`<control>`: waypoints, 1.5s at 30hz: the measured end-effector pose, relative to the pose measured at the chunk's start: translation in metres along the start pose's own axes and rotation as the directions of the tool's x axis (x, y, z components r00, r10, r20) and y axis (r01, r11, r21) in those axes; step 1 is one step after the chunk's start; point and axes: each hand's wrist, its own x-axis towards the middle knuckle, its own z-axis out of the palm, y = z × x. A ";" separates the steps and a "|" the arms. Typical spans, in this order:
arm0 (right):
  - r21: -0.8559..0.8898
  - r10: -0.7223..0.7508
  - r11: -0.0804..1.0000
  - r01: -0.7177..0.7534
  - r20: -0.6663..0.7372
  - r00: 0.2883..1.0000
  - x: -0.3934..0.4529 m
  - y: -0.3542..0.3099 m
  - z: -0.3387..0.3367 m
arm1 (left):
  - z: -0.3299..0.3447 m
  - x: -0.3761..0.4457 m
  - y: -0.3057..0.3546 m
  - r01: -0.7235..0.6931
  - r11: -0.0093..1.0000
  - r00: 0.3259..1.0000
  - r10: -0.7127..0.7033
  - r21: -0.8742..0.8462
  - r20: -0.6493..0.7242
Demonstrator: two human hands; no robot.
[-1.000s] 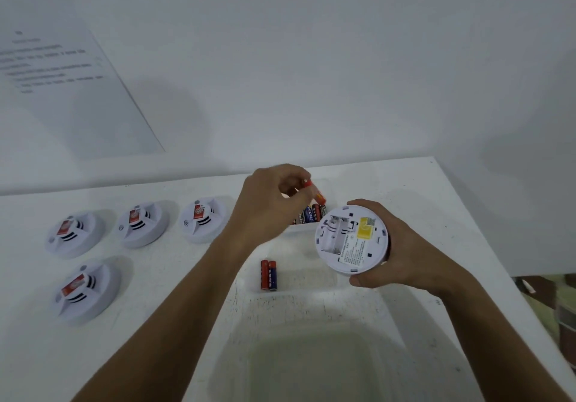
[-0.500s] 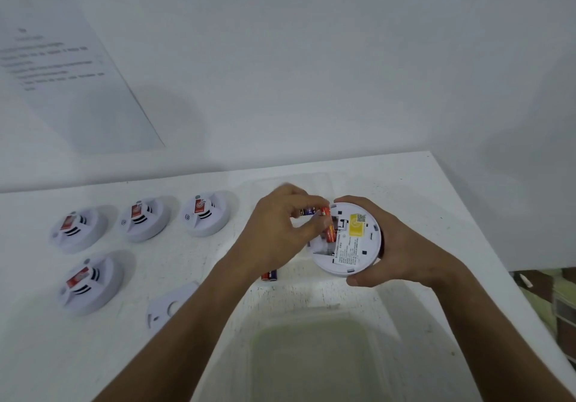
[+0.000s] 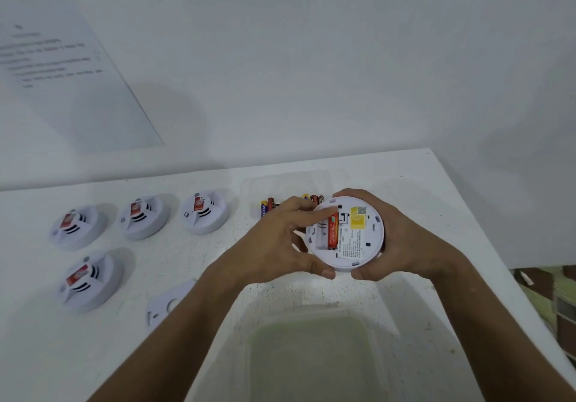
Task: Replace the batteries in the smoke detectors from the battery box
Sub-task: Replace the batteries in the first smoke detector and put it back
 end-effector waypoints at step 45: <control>0.029 0.134 0.991 -0.131 -0.113 0.985 -0.028 0.019 -0.017 | -0.025 0.099 -0.032 0.245 0.947 0.940 -0.179 0.209 -0.289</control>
